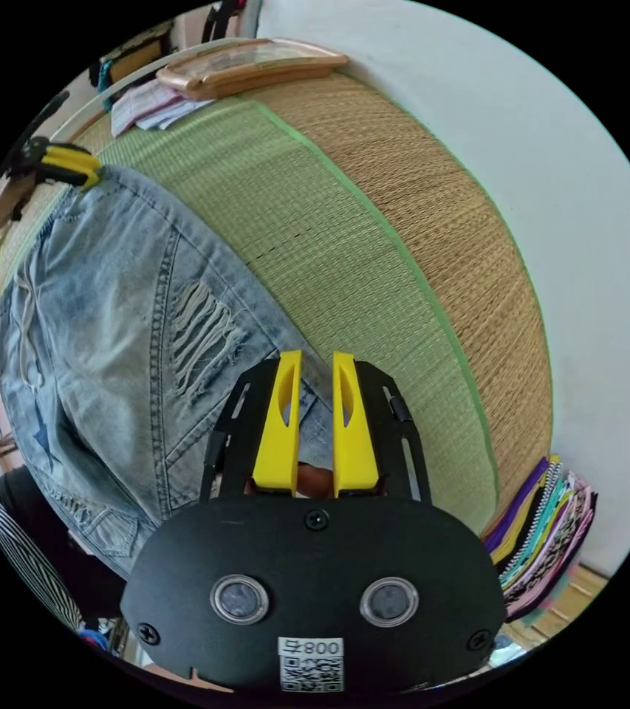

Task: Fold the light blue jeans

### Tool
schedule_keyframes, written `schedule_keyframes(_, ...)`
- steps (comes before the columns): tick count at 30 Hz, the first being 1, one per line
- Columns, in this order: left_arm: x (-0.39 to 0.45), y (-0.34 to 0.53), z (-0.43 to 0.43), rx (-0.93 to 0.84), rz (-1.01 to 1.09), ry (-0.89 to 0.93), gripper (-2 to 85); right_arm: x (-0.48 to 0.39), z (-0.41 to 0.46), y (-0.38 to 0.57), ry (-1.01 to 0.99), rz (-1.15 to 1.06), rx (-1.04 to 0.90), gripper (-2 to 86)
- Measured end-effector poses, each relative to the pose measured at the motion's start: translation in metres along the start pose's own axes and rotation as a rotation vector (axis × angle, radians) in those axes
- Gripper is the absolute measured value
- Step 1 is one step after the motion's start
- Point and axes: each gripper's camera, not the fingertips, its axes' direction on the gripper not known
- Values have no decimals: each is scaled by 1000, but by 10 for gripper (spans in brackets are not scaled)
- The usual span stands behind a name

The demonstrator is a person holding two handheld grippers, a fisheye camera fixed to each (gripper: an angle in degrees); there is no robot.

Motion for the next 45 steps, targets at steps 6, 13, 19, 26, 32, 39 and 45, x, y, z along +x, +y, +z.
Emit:
schedule_keyframes(6, -3, 13, -5, 27, -23, 27, 70, 25, 3, 17, -66, -34, 30, 42)
schedule_keyframes(13, 6, 29, -10, 2, -25, -13, 51, 62, 6, 46, -155, 1, 25, 24)
schedule_keyframes(19, 15, 50, -15, 7, -24, -45, 24, 83, 6, 79, -213, 14, -2, 7)
schedule_keyframes(26, 11, 90, -28, 84, -74, 4, 17, 109, -20, 143, -242, 91, 79, 3)
schedule_keyframes(32, 10, 133, -42, 158, -108, 51, 14, 111, -69, 209, -189, 97, 148, 3)
schedule_keyframes(39, 20, 189, -61, 225, -90, 61, 13, 97, -122, 291, -144, 139, 194, 2)
schedule_keyframes(45, 31, 239, -71, 262, -60, 65, 12, 71, -173, 374, -134, 187, 247, 1)
